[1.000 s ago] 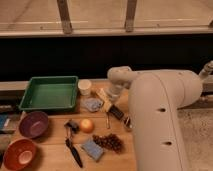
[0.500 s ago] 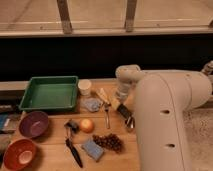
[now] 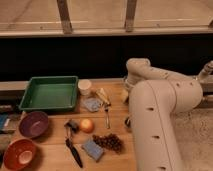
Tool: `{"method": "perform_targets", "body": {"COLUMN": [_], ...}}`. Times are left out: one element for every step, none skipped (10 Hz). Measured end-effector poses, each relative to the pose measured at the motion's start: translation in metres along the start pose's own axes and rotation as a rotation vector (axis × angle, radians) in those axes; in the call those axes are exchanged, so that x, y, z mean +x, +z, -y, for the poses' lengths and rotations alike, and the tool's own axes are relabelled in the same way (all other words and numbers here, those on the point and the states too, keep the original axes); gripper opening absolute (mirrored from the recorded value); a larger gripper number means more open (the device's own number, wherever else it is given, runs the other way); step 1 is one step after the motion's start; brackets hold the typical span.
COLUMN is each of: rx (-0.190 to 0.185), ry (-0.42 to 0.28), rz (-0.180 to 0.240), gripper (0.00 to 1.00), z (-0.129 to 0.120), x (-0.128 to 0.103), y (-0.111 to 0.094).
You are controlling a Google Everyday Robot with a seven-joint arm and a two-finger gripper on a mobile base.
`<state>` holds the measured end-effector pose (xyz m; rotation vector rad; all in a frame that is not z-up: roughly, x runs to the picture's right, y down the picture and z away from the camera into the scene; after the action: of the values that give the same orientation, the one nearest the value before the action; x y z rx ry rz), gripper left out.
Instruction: Wipe table surface with eraser
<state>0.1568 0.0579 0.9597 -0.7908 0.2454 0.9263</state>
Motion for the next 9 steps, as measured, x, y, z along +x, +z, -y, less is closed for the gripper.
{"method": "perform_targets", "body": {"rx": [-0.008,-0.021,-0.041,-0.063,-0.083,-0.108,-0.126,-0.137,-0.15], "ry": [-0.004,-0.017,-0.038,-0.061,-0.08,-0.113,-0.142,-0.16,-0.186], "rz": [0.0,-0.004,-0.005,-0.005,-0.002,0.003,0.006,0.009,0.011], "gripper": [0.0,0.0,0.0,0.0,0.0,0.0,0.0,0.0,0.0], "z": [0.001,-0.004,-0.015,-0.031,-0.043,-0.06,-0.072,-0.079,-0.089], "x": [-0.004,-0.009,-0.013,-0.017,-0.02,-0.029,-0.035,-0.036,-0.037], "y": [0.003,0.007,0.013,0.02,0.024,0.029,0.031,0.032,0.032]}}
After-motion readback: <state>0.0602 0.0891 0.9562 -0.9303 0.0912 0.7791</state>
